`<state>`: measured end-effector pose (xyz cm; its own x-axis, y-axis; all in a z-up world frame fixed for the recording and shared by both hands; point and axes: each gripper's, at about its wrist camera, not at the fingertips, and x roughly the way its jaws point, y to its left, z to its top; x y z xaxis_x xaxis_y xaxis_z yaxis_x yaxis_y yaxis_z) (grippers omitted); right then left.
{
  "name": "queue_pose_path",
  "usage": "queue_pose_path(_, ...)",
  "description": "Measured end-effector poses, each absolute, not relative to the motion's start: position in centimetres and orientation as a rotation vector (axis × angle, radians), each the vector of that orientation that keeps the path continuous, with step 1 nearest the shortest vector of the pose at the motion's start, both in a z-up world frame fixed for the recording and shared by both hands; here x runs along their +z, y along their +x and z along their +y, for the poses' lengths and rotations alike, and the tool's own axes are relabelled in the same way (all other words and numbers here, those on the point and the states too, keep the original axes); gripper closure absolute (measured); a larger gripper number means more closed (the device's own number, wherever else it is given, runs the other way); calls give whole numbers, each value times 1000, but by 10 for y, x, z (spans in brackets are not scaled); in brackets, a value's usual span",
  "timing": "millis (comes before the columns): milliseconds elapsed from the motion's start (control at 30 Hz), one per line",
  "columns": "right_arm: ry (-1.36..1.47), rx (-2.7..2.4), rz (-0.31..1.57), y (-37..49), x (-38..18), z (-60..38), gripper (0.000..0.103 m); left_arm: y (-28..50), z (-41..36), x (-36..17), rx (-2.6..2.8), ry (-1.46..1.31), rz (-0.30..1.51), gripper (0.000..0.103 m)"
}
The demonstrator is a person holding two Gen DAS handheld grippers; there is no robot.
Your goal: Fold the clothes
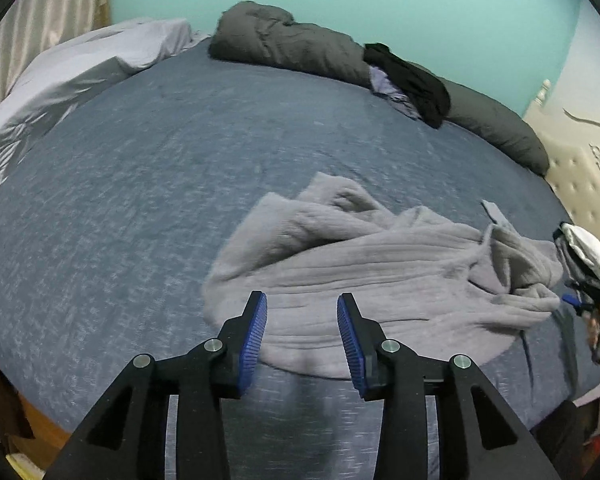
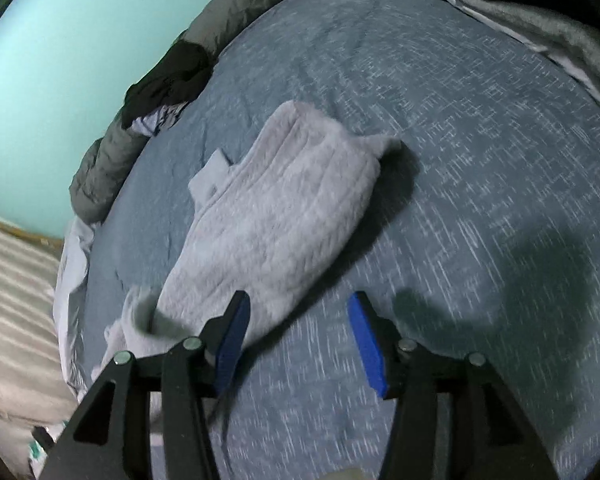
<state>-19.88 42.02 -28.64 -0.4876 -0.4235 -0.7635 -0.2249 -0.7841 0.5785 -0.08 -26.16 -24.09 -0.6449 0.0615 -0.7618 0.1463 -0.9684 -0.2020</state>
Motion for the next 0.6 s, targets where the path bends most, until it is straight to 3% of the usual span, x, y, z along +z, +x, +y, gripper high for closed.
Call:
queue_pose_path(267,1472,-2468,-978,-224,-288,425,51,-24,-227,-247,-2806,1357,363,63)
queue_pose_path(367,1467,-2467,-992,-231,-293,428,71,-30,-217,-250,-2810,1376,363,63)
queue_pose_path(433,1458,-2488,-970,-233,-293,429,93,-32,-212,-250,-2817,1380,359,63)
queue_pose_path(600,1350,-2568,-832,-233,-272,424,100,-38,-206,-254,-2821,1396,341,63)
